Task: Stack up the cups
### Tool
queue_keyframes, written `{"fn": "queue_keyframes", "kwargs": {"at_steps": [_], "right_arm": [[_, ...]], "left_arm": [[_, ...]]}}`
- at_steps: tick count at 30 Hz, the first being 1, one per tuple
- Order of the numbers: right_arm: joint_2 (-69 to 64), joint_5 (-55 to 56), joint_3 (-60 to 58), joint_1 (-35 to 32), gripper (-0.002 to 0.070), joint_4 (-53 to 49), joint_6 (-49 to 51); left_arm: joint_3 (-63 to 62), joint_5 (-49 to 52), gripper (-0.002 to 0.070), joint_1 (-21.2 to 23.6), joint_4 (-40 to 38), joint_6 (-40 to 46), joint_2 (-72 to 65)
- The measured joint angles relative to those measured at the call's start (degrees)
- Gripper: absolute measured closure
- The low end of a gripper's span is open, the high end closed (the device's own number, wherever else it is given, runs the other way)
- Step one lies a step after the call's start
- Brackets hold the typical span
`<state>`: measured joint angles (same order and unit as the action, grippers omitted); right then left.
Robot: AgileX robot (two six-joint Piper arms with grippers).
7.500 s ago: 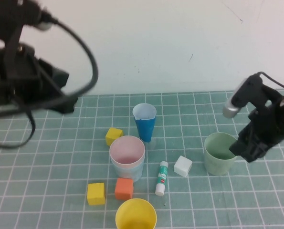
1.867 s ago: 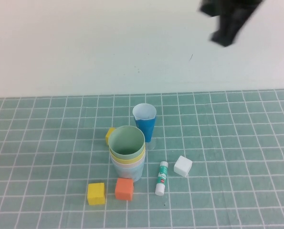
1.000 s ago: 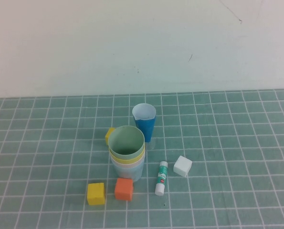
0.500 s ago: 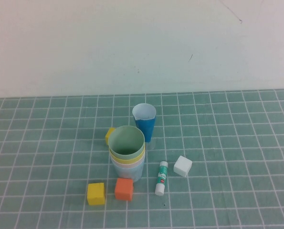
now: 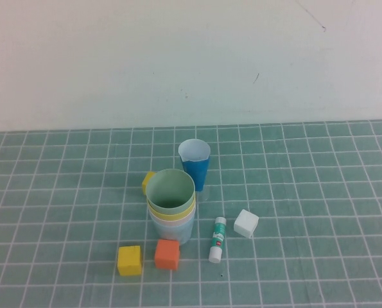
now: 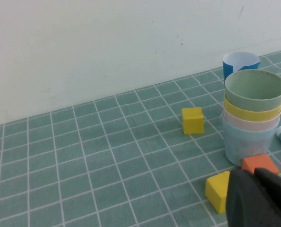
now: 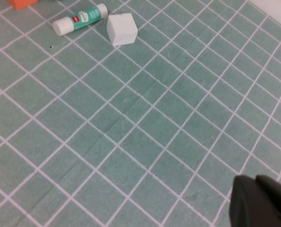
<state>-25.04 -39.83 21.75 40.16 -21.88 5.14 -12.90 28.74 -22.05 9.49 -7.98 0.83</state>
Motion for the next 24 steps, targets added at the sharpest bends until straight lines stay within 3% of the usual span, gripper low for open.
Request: {"fn": "queue_keyframes", "kwargs": {"at_steps": [5,9,13,17,24], "right_arm": [[0.00,-0.13,0.00,0.00,0.0678,0.00,0.00],[0.00,-0.49,0.00,0.00,0.0678,0.00,0.00],[0.00,-0.61,0.00,0.00,0.0678,0.00,0.00],[0.00,-0.61,0.00,0.00,0.0678,0.00,0.00],[0.00,-0.83,0.00,0.00,0.0678,0.00,0.00]], "left_arm": [[2.10,-2.46,0.0676,2.98,4.74,-5.28,0.00],[4.54,-3.21,0.0676,10.84,5.29,-10.37,0.00],[8.95,-6.44,0.0676,17.05,0.67,-9.55,0.00],[13.82,-11.86,0.0676,18.90,-2.70,-7.36,0.00],[13.94,-10.65,0.0676,19.18,-8.40,-3.64,0.00]]}}
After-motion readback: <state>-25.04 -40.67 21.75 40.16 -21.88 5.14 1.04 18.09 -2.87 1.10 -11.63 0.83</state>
